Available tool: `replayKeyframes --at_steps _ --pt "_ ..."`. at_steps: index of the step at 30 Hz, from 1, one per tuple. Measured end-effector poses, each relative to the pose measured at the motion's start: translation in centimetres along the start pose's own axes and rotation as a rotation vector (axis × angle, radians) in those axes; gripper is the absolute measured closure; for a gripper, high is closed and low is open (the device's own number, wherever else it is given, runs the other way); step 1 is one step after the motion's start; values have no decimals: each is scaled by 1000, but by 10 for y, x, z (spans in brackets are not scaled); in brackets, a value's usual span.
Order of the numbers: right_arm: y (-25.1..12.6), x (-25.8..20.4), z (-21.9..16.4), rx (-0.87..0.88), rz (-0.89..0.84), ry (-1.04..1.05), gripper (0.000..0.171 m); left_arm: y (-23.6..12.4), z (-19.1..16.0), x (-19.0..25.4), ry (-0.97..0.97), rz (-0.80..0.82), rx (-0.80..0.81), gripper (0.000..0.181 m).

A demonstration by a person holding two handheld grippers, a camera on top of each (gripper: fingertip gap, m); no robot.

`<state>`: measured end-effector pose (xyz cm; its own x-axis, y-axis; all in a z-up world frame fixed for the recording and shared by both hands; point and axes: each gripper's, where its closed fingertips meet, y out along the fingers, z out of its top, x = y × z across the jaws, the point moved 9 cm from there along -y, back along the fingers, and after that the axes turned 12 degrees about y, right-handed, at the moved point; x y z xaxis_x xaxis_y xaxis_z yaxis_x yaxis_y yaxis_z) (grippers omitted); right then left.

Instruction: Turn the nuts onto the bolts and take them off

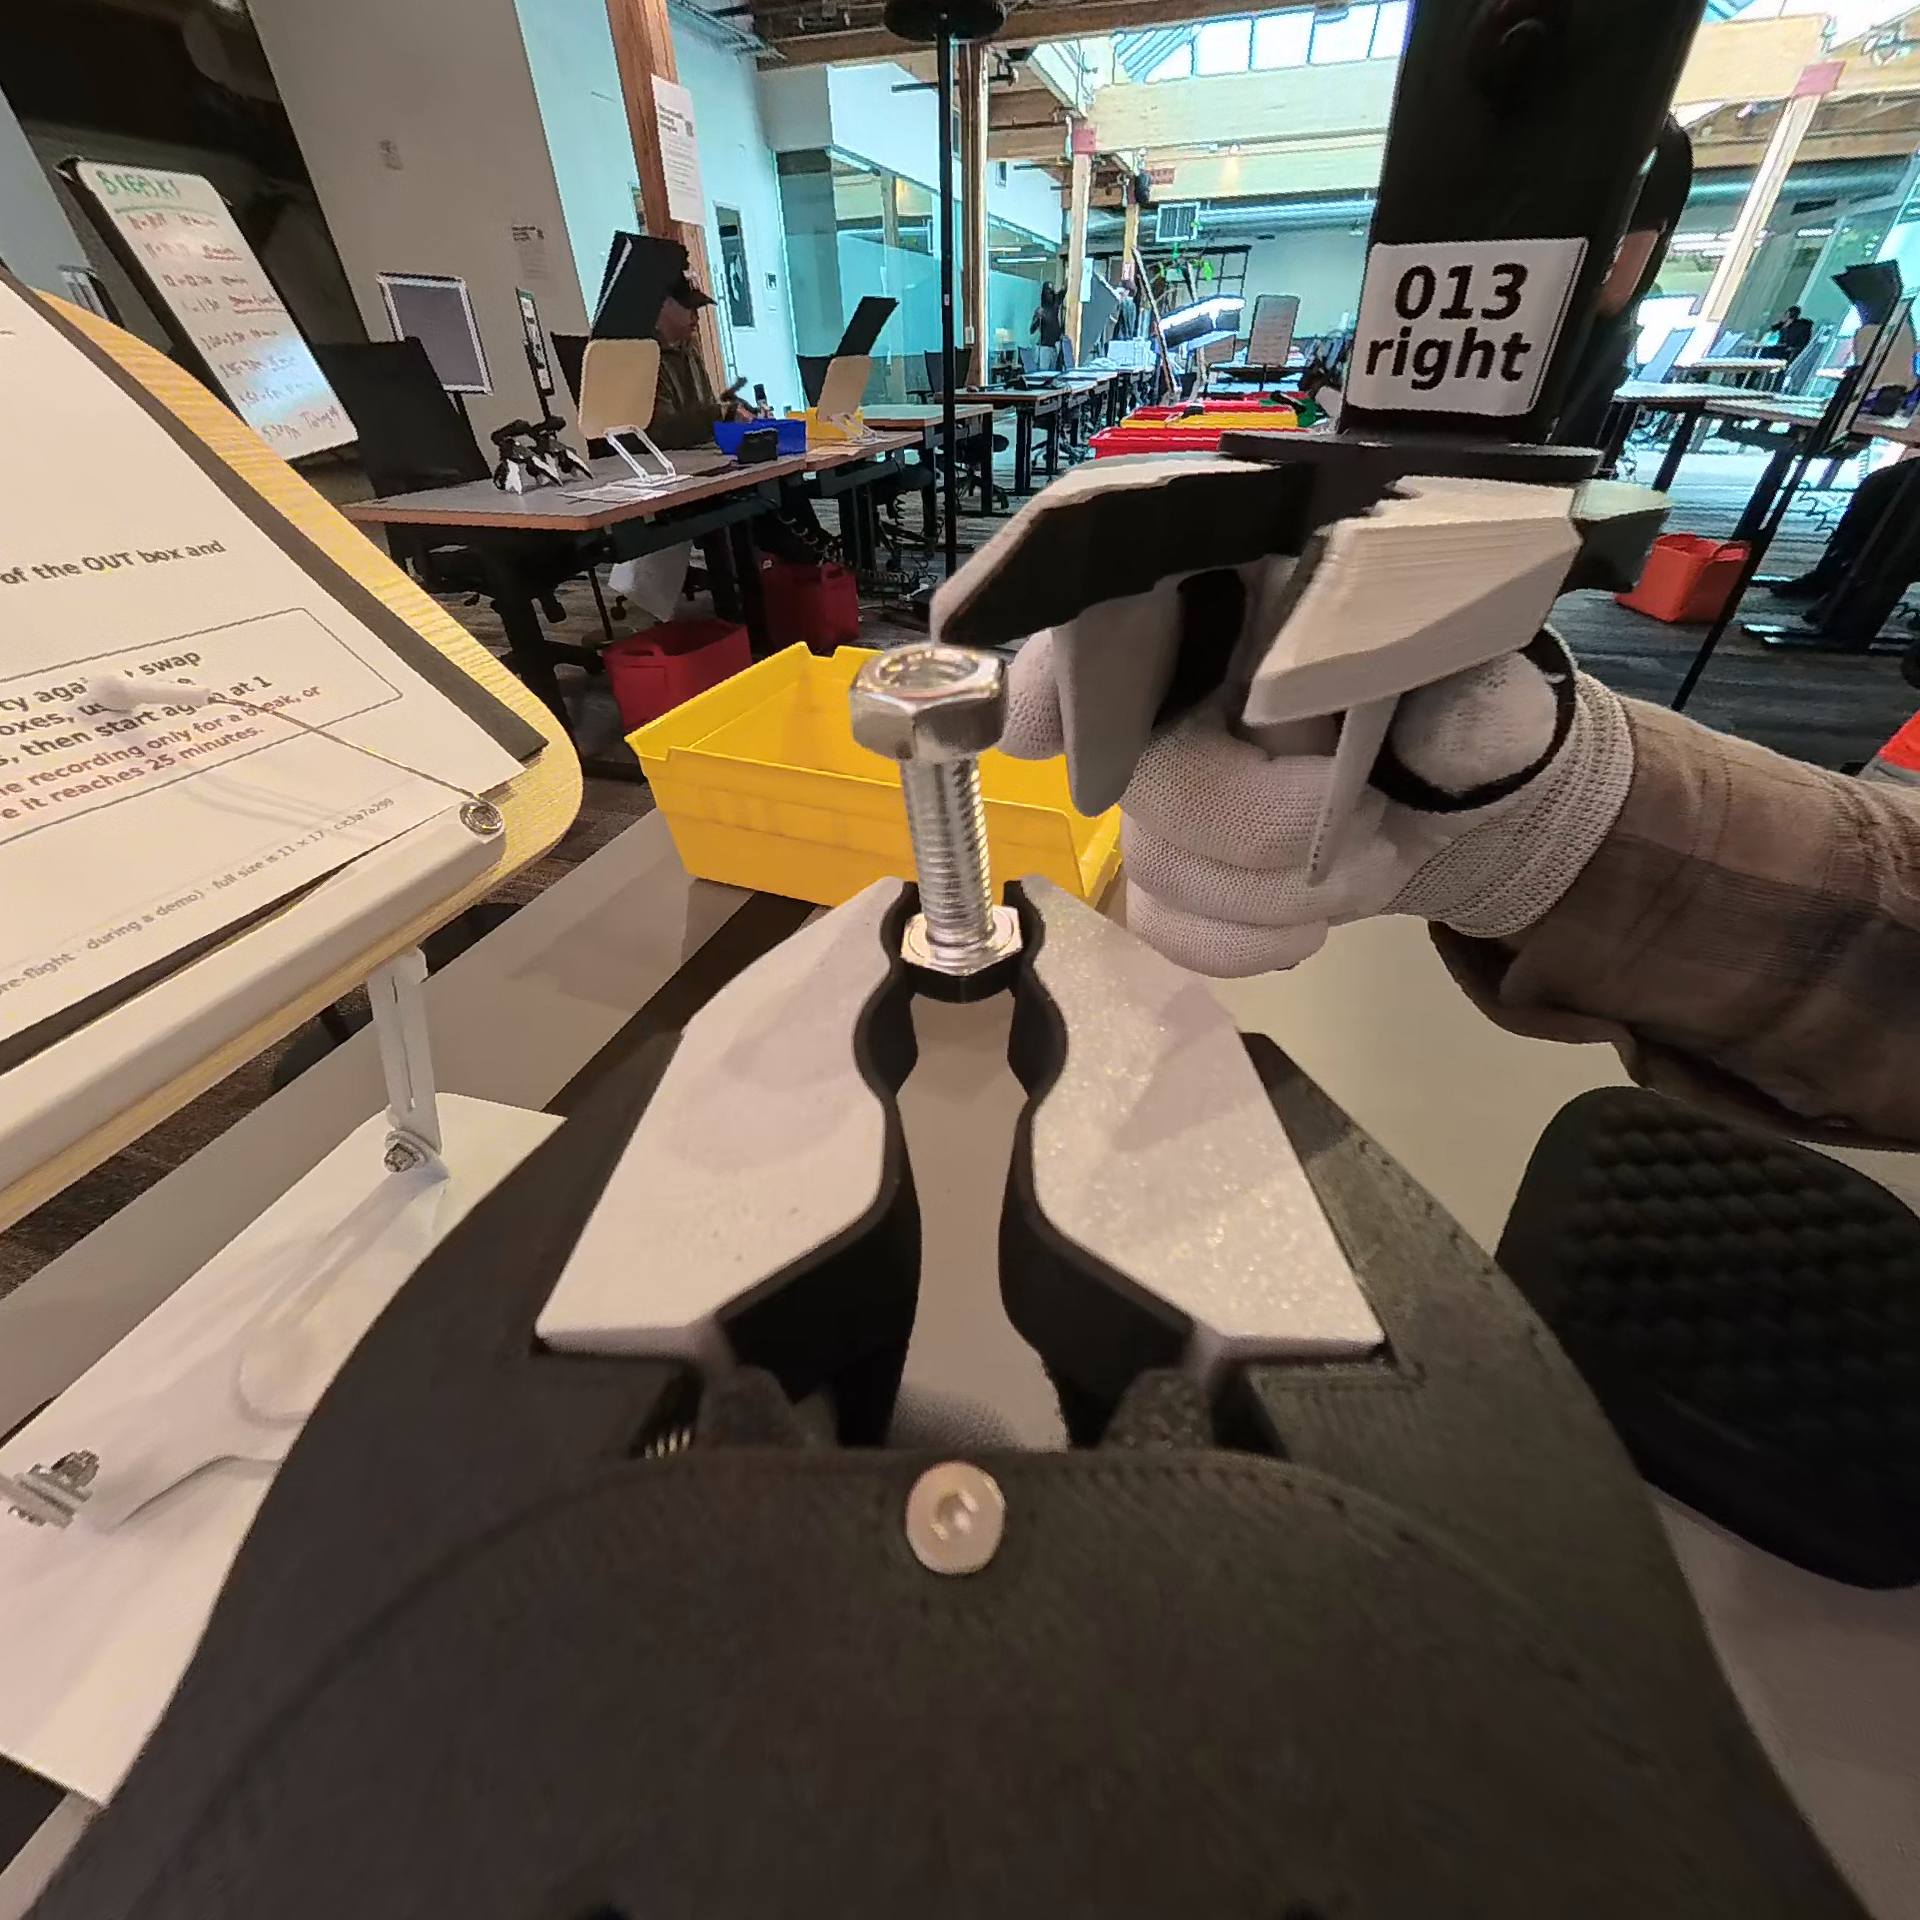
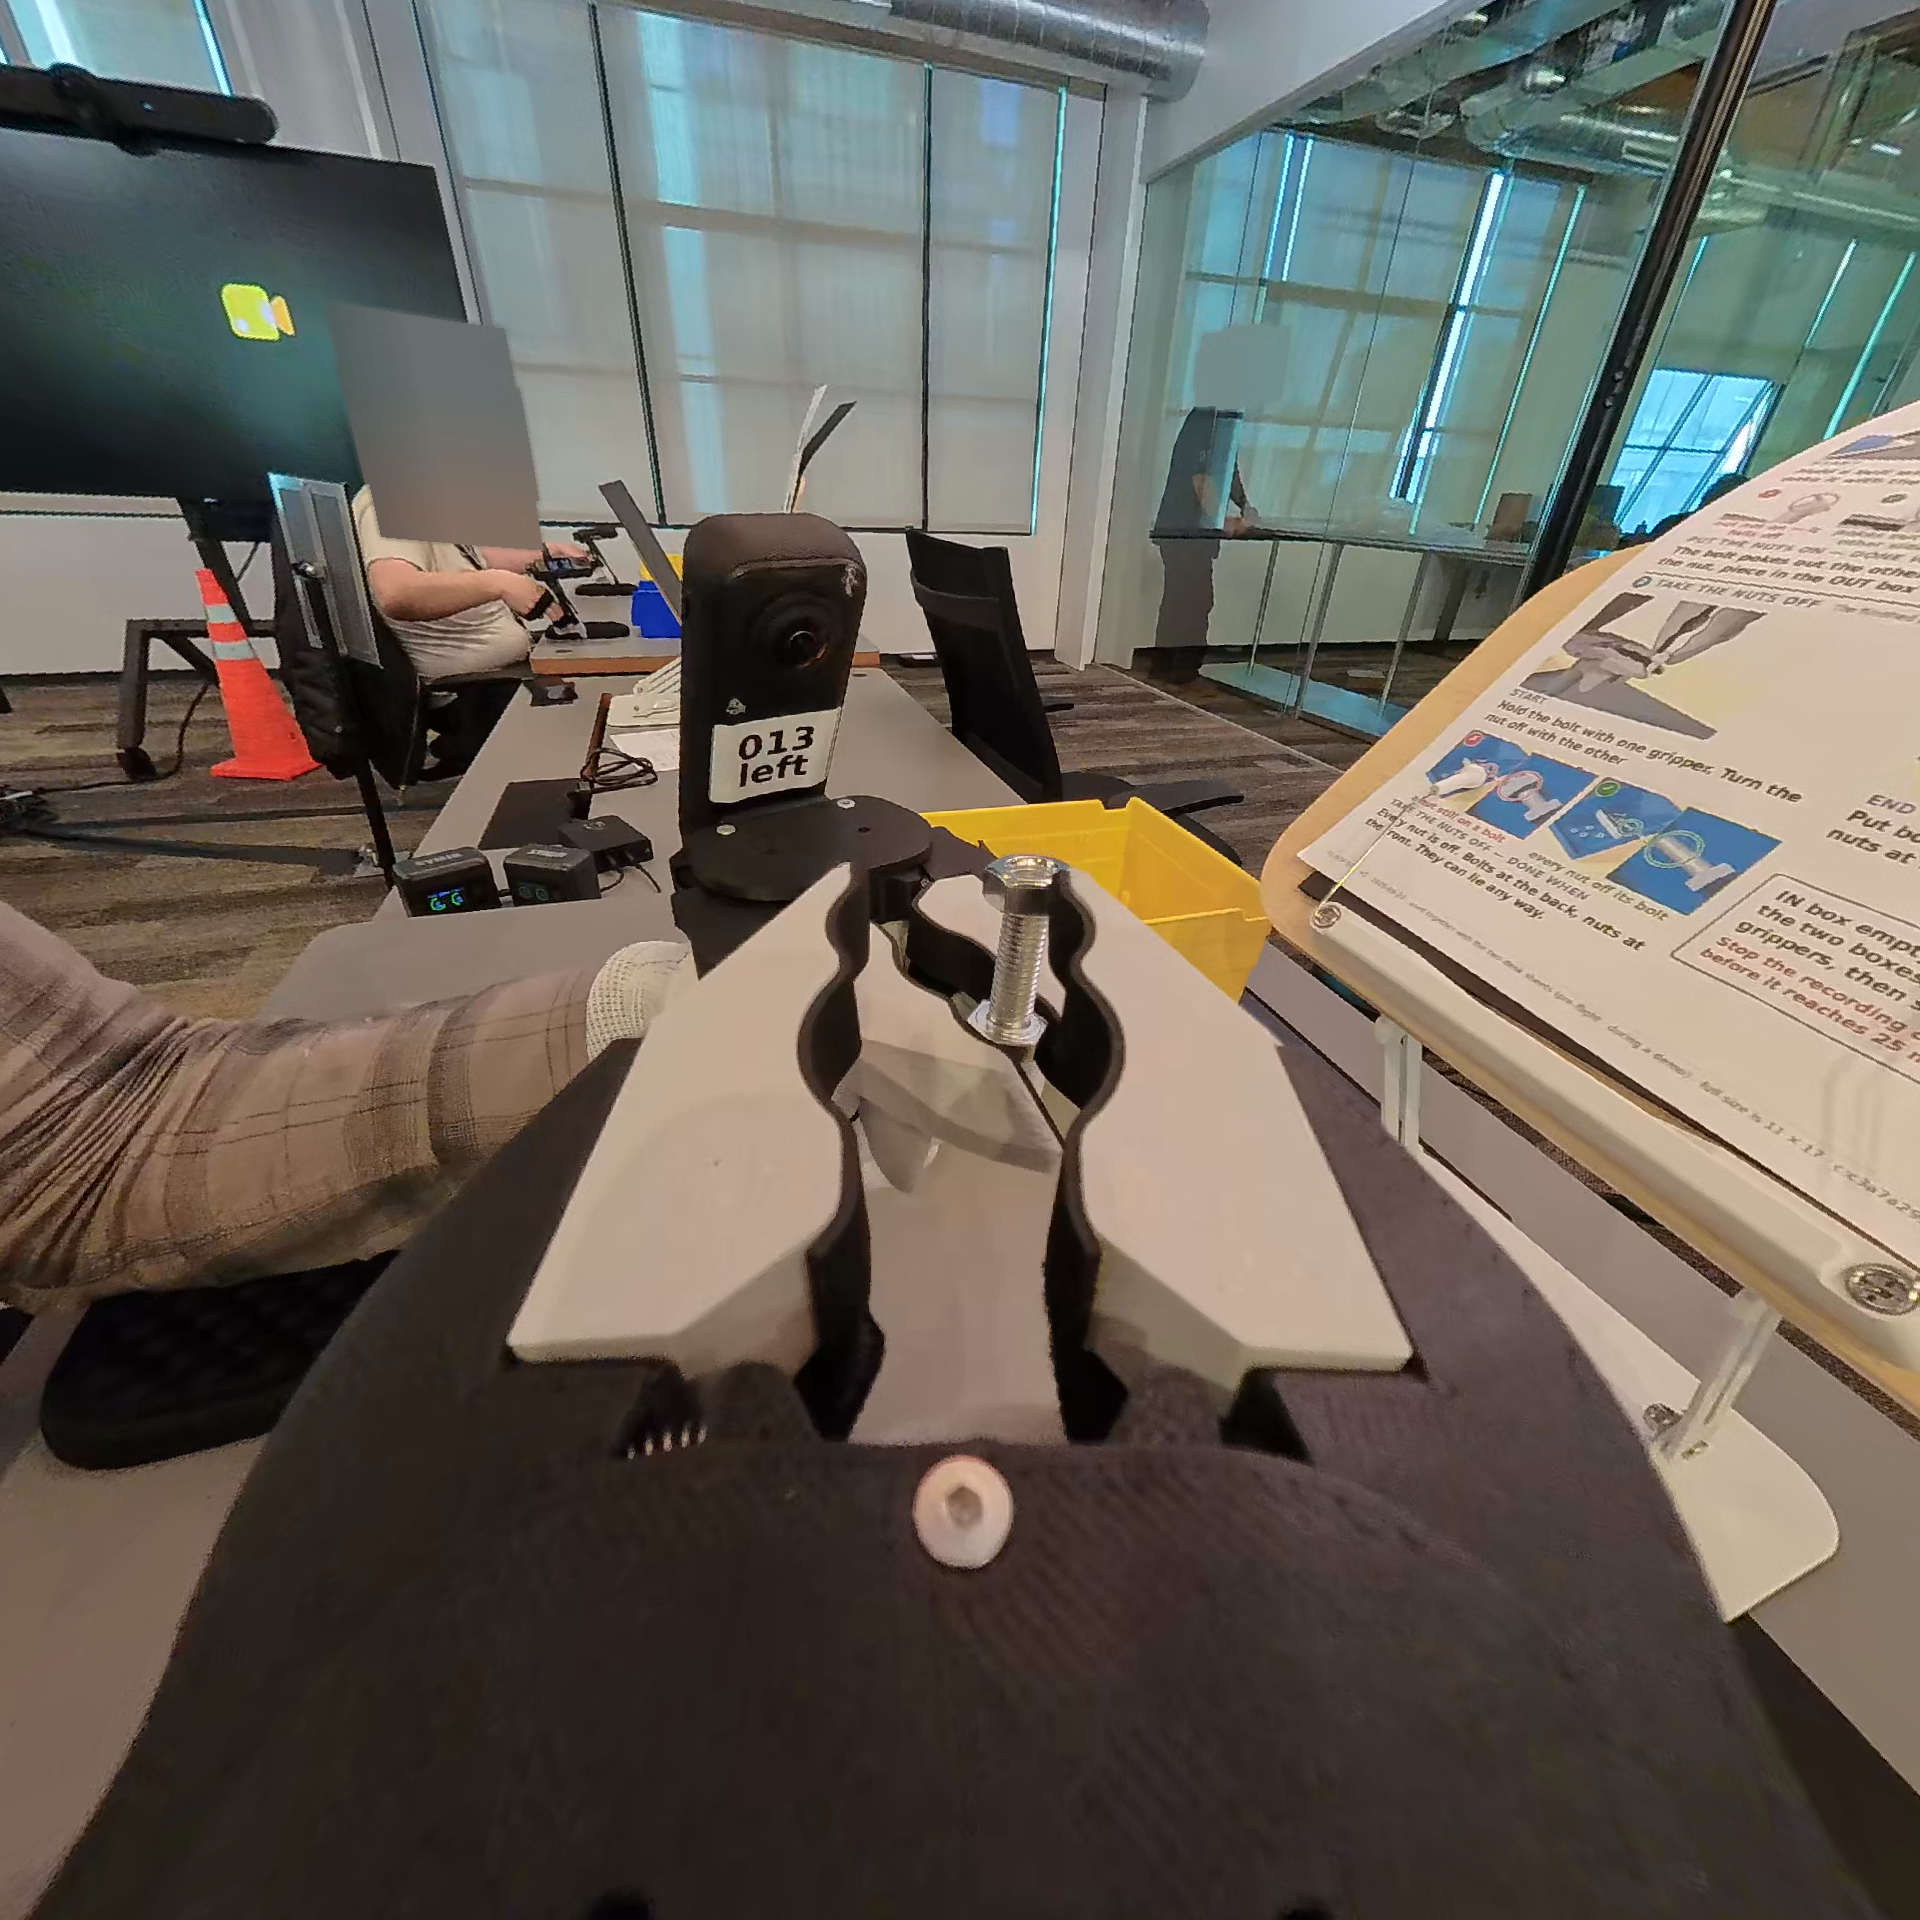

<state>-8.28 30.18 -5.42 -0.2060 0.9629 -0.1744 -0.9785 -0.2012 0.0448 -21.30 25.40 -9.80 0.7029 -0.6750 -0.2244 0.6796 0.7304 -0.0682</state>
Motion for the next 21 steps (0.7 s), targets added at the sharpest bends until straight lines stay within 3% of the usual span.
replayKeyframes --at_steps 7,17,21 --pt "-1 1 -3 -11 -19 -1 131 3 -1 2 2 -10 -13 166" --pt "-8 -4 -7 -15 -1 -6 139 5 -3 2 -2 -15 -27 166" --pt "-9 -1 -7 3 -33 8 126 6 -3 4 -1 -18 -26 166"
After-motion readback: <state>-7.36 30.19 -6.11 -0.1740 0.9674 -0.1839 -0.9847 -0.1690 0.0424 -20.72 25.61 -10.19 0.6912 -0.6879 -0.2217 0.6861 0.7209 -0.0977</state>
